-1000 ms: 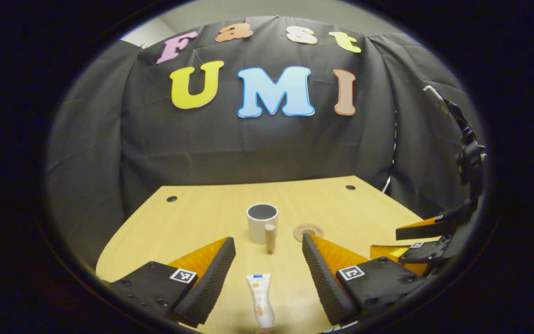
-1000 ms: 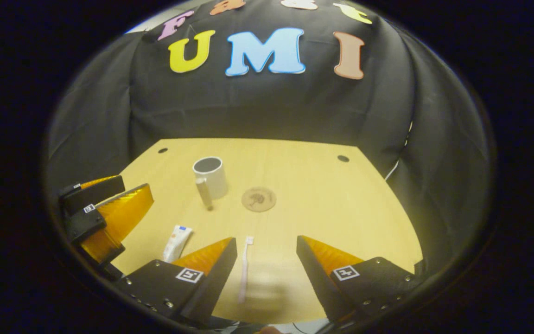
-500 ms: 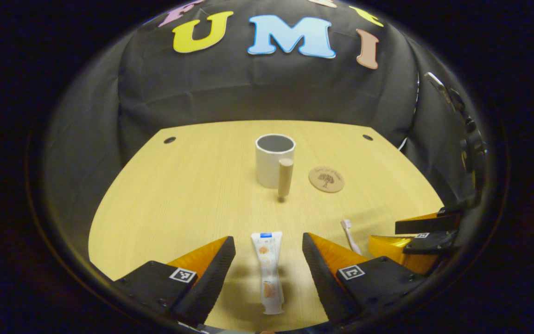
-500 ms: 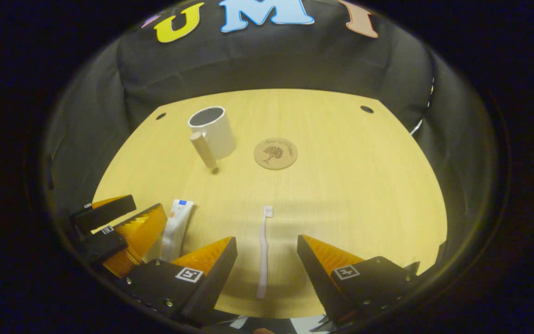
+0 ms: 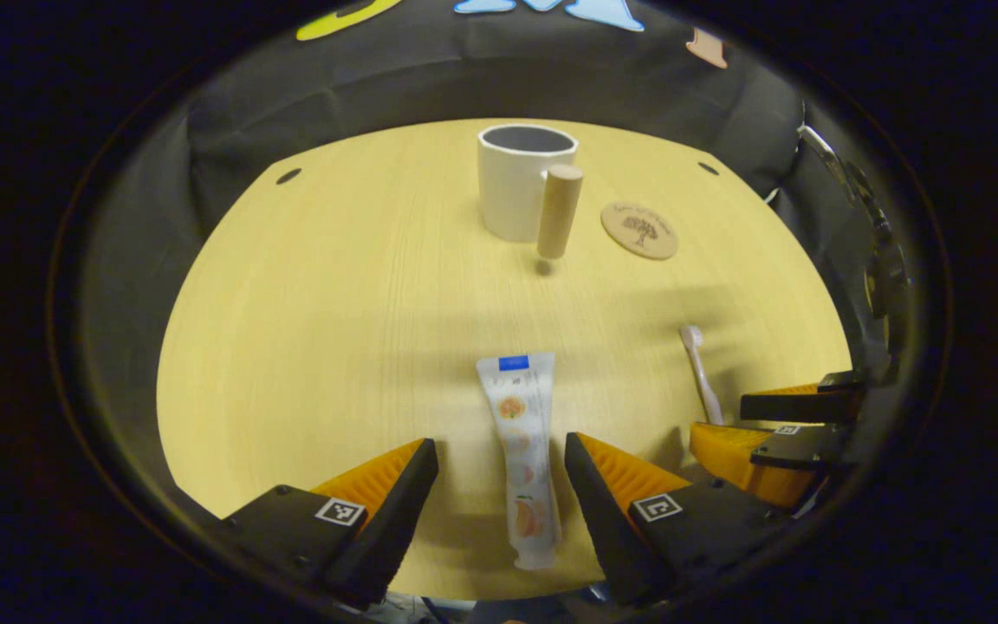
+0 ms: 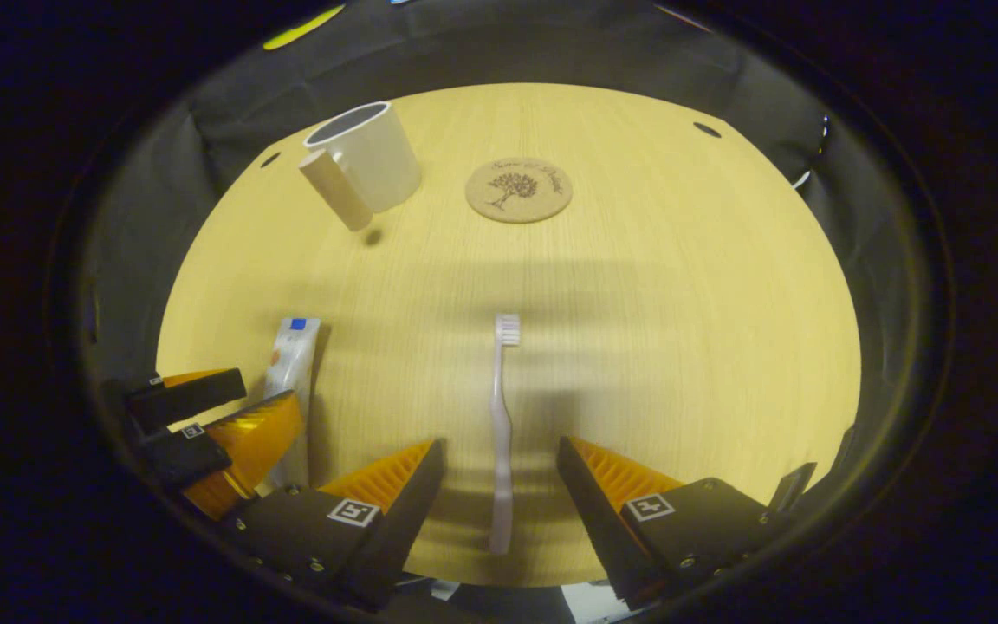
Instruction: Put the toothbrush and toothpaste on the desktop into the cup, then pick up the cup and place it on the coaster on the desktop.
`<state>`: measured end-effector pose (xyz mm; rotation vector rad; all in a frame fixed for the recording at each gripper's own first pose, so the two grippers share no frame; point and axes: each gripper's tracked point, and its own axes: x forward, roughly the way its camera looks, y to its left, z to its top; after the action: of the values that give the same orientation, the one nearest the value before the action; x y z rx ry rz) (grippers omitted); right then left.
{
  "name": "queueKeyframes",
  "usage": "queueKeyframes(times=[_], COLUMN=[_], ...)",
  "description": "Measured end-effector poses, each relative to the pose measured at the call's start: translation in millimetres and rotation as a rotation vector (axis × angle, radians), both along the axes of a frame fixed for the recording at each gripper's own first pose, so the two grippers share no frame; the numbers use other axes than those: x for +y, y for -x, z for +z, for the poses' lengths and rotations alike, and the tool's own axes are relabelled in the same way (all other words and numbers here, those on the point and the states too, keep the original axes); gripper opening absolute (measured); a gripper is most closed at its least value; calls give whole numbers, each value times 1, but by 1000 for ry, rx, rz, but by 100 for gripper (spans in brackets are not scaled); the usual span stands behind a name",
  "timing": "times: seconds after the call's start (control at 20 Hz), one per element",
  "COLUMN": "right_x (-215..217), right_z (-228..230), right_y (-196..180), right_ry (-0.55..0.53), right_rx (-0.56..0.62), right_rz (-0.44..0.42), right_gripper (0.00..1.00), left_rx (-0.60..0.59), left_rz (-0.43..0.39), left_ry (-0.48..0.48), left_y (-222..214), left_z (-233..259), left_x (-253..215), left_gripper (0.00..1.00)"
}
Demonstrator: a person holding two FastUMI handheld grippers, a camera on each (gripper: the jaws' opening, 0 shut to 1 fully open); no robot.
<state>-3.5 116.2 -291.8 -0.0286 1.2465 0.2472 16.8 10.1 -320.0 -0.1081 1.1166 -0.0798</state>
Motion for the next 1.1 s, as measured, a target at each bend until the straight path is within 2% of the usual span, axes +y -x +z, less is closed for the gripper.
queueKeyframes(times=[0.2,0.3,0.4,0.45,0.55,0.6,0.65,0.7,0.75,0.8,0.85,0.9,0.95,1.05,1.1], right_x=[-4,-5,-6,-4,-3,-3,-1,-2,-7,-6,-6,-3,-5,-5,-2], right_z=[-3,-5,-7,-7,-6,-7,-7,-7,-4,-6,-7,-8,-4,-5,-10], right_y=[-1,0,3,7,7,7,8,7,8,8,8,0,8,5,1], right_ry=[43,70,92,99,95,83,70,64,71,59,44,17,10,-5,-13], right_rx=[19,29,29,42,39,52,67,72,87,92,92,88,93,75,53], right_rz=[2,10,29,44,62,24,16,22,-1,-6,-11,-28,-20,-6,-28], right_gripper=[86,81,76,65,66,59,25,25,24,11,11,11,9,8,8], left_rx=[73,105,120,117,118,118,117,110,112,105,108,93,98,76,73], left_rz=[-2,12,15,18,18,17,10,5,3,9,3,6,4,-6,-10], left_ry=[24,22,10,5,-7,-6,-5,-5,-11,-9,-9,-17,-14,-15,2], left_y=[7,9,11,9,9,10,9,8,9,8,9,9,8,7,6], left_z=[-11,-16,-17,-17,-17,-17,-17,-16,-17,-17,-18,-18,-16,-15,-15], left_x=[-3,-3,0,1,5,5,5,5,6,6,5,8,7,10,7], left_gripper=[96,96,87,83,70,66,61,62,55,53,39,35,31,32,29])
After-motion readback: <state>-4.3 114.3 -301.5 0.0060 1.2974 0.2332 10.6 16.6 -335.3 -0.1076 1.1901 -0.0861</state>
